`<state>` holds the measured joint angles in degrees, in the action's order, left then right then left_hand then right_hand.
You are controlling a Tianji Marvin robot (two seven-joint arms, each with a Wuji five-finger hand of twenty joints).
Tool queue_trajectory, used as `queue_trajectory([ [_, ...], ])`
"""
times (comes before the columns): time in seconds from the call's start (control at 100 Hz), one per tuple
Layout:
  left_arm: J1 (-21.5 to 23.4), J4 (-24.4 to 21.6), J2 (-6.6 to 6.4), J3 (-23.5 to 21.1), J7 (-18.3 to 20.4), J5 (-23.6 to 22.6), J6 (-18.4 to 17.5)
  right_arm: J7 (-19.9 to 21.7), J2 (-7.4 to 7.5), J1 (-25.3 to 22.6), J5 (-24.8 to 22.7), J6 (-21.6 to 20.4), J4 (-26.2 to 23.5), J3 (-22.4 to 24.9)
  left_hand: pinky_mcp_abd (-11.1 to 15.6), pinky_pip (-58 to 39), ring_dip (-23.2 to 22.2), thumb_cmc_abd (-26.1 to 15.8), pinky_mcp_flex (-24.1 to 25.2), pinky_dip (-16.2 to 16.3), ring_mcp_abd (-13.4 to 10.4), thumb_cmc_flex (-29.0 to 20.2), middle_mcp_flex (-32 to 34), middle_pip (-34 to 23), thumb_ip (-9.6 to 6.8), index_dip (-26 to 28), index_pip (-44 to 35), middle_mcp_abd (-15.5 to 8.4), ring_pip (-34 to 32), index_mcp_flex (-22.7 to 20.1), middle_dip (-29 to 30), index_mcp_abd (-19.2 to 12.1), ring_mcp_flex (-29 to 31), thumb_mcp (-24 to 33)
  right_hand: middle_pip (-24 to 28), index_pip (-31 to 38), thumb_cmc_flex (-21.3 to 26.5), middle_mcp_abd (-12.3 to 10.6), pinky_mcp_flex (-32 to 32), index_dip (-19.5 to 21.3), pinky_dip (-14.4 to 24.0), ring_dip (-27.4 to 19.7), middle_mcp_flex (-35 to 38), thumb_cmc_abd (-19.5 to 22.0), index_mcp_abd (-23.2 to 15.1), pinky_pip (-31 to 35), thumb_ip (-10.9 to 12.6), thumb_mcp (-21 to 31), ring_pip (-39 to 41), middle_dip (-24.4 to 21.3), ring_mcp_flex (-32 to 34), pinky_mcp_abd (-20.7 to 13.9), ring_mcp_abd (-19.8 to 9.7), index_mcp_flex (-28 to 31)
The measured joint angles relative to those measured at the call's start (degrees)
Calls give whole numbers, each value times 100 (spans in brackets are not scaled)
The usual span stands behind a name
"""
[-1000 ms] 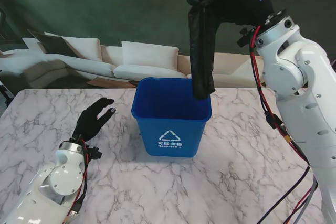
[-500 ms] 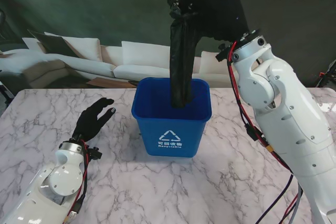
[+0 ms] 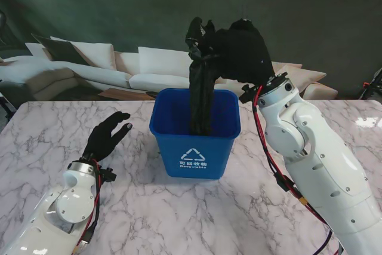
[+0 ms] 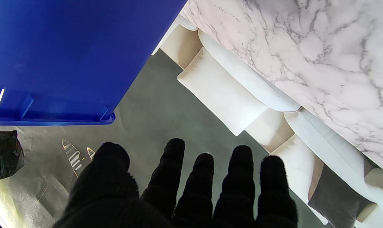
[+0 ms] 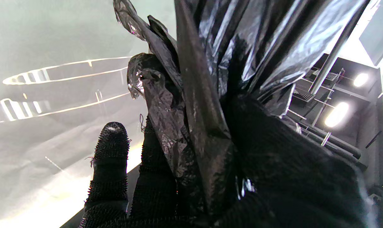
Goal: Fit the garbage bag over the bin
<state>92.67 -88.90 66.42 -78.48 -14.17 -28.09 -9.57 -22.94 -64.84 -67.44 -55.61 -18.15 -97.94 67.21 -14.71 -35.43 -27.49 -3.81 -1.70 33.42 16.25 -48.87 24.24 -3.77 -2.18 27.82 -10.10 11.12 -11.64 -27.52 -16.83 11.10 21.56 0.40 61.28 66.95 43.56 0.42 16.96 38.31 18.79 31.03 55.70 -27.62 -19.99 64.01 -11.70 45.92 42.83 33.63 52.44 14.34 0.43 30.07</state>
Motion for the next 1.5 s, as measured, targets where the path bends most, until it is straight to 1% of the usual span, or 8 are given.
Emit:
queue_trajectory([
  [0.3, -24, 7, -7, 54, 37, 0, 29, -111, 37, -394, -167, -117, 98, 88, 0, 1, 0, 0, 0, 0, 0, 0, 0, 0, 0, 0, 0, 0, 0, 0, 0, 0, 0, 0, 0, 0, 1, -1, -74, 0, 0, -66, -1, 3, 0, 0, 0, -16, -133, -56, -47, 66, 6, 2],
  [0.46, -37, 13, -9, 75, 59, -2, 38, -339, 59, -507, -241, -115, 201, 39, 0, 1, -1, 0, 0, 0, 0, 0, 0, 0, 0, 0, 0, 0, 0, 0, 0, 0, 0, 0, 0, 0, 1, -1, -102, 0, 1, -99, -1, 4, 0, -41, 0, -17, -192, -67, -46, 68, 7, 2],
  [0.64, -67, 27, -21, 121, 88, -15, 49, -404, 58, -577, -238, -114, 307, -22, 0, 1, -1, 0, 0, 0, 0, 0, 0, 0, 0, 0, 0, 0, 0, 0, 0, 0, 0, 0, 1, 0, 1, -1, -109, 0, 1, -101, -1, 4, 0, -42, 0, -18, -196, -69, -46, 70, 7, 2],
  [0.92, -79, 23, -32, 159, 134, -79, 60, -396, 58, -578, -207, -164, 395, -119, 0, 1, -1, 0, 0, 0, 0, 0, 0, 0, 0, 1, 0, 0, 0, 0, 0, 0, 0, 0, 1, 0, 1, -2, -109, 0, 1, -107, -1, 4, 0, -42, 0, -18, -197, -71, -46, 80, 8, 2],
  [1.36, 35, -79, -31, -30, 66, -119, -109, -229, 86, -262, -206, -257, 701, -605, 0, 1, -1, 0, 0, 0, 0, 0, 0, 0, 0, 1, -1, 0, 0, 2, 0, 0, 0, 0, 1, 0, 4, -7, -109, 0, 1, -139, -1, 49, 0, -43, 0, -62, -204, -75, -46, 84, 8, 0],
  [1.39, 62, -111, -31, -55, 67, -130, -121, -242, 84, -244, -222, -261, 719, -628, 0, 1, -1, 0, 0, 0, 0, 0, 0, 0, 0, 1, 9, 0, 0, 19, 0, 0, 0, 0, 1, 0, 4, -7, -109, 0, 1, -149, -1, 49, 0, -43, 0, -62, -205, -75, -46, 84, 8, 0],
  [1.43, 107, -164, -31, -93, 74, -161, -143, -268, 82, -227, -244, -274, 741, -651, 0, 1, -1, 0, 0, 0, 0, 0, 0, 8, 0, 1, 103, 5, 0, 178, 0, 0, 3, 0, 1, -1, 4, -9, -110, 0, 1, -151, -1, 49, 0, -43, 0, -62, -205, -75, -46, 85, 8, 0],
  [1.5, 200, -290, -35, -167, 104, -213, -172, -303, 78, -217, -255, -328, 770, -676, -1, 1, -1, 0, -17, 0, 0, 1, -165, 166, 0, -169, 354, 76, 0, 578, 205, -20, 6, 0, 1, 0, 4, -10, -110, 0, 1, -151, -2, 50, 0, -43, 0, -63, -207, -75, -46, 116, 8, 0],
])
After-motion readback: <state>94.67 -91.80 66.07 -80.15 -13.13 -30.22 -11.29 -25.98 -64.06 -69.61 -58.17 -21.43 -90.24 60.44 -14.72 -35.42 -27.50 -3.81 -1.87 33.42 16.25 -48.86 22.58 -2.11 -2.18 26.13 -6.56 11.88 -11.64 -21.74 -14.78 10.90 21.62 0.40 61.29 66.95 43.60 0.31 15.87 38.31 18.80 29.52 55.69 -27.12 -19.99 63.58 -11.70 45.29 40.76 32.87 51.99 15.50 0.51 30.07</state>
